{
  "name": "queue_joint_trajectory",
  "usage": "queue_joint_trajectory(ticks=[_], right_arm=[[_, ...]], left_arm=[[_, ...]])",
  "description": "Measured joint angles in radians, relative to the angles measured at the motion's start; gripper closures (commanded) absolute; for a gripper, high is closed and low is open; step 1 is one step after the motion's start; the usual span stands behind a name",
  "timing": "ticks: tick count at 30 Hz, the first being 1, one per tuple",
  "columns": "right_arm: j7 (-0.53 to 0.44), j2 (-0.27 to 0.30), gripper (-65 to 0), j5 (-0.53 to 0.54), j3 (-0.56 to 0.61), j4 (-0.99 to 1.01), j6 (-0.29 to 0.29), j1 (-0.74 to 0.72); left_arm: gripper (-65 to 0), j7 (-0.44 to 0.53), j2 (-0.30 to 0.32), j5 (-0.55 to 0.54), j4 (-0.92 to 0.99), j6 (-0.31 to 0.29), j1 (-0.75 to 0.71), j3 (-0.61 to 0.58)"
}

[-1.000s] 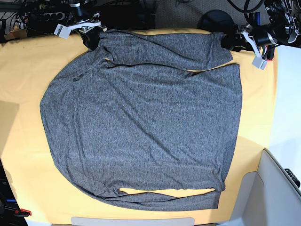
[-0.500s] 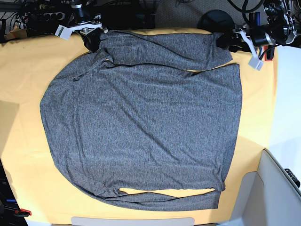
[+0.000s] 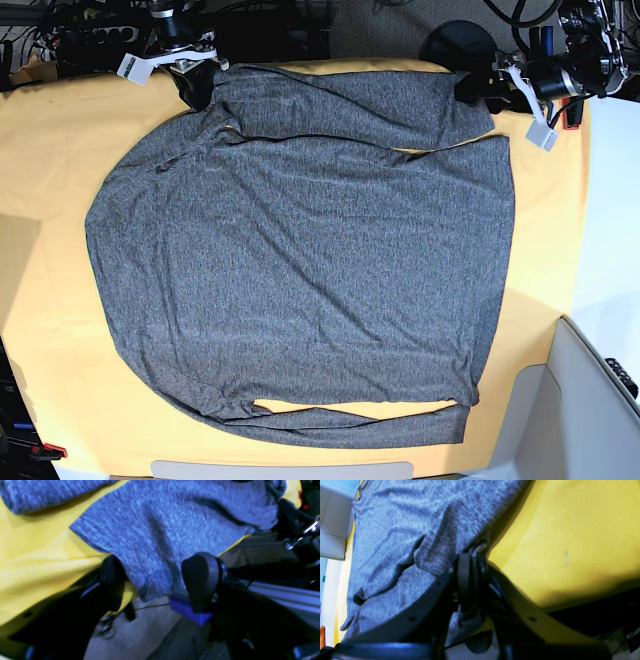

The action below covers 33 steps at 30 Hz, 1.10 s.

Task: Fold the T-shirt properly
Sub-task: 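Close the right gripper on the shoulder corner nearest it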

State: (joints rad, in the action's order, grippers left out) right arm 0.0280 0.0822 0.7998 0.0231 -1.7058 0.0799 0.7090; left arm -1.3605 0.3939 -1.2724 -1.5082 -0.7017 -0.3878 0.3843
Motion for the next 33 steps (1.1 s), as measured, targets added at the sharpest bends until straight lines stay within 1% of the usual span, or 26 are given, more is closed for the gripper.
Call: queue_joint_trajectory(ticks=[6, 7, 12, 19, 20, 23, 27, 29, 33], right_arm=[[0.0, -0.002, -4.3, 0.0, 0.0, 0.0, -0.001, -0.002], [0.0, -0.002, -4.3, 0.0, 0.0, 0.0, -0.001, -0.002], [0.0, -0.002, -4.3, 0.0, 0.0, 0.0, -0.001, -0.002], [0.0, -0.002, -4.3, 0.0, 0.0, 0.0, -0.001, -0.002], [0.0, -0.002, -4.2, 0.0, 0.0, 0.0, -0.001, -0.002], [-0.002, -0.002, -4.0, 0.0, 0.0, 0.005, 0.002, -0.002], [-0.032, -0.002, -3.9, 0.003, 0.0, 0.04, 0.032, -0.013], [-0.039, -0.003, -3.9, 0.01, 0.0, 0.054, 0.04, -0.024], [-0.042, -0.003, -3.9, 0.01, 0.0, 0.058, 0.045, -0.025]], left_arm=[[-38.8, 0.01, 0.002, -0.05, 0.097, -0.008, 0.039, -0.002], [-38.8, 0.026, 0.004, -0.057, 0.106, -0.01, 0.04, -0.013], [-38.7, 0.037, 0.006, -0.06, 0.11, -0.01, 0.041, -0.048], [-38.5, 0.042, -0.003, -0.06, 0.11, -0.01, 0.042, -0.05], [-37.5, 0.042, -0.003, -0.06, 0.11, -0.01, 0.042, -0.05], [-29.2, 0.054, -0.003, -0.046, 0.11, -0.01, 0.042, -0.05], [-8.8, 0.048, -0.015, -0.024, 0.12, -0.006, 0.042, -0.05], [-0.6, 0.037, -0.017, -0.021, 0.124, -0.005, 0.04, -0.052], [-0.6, 0.033, -0.016, -0.021, 0.124, -0.003, 0.039, -0.052]])
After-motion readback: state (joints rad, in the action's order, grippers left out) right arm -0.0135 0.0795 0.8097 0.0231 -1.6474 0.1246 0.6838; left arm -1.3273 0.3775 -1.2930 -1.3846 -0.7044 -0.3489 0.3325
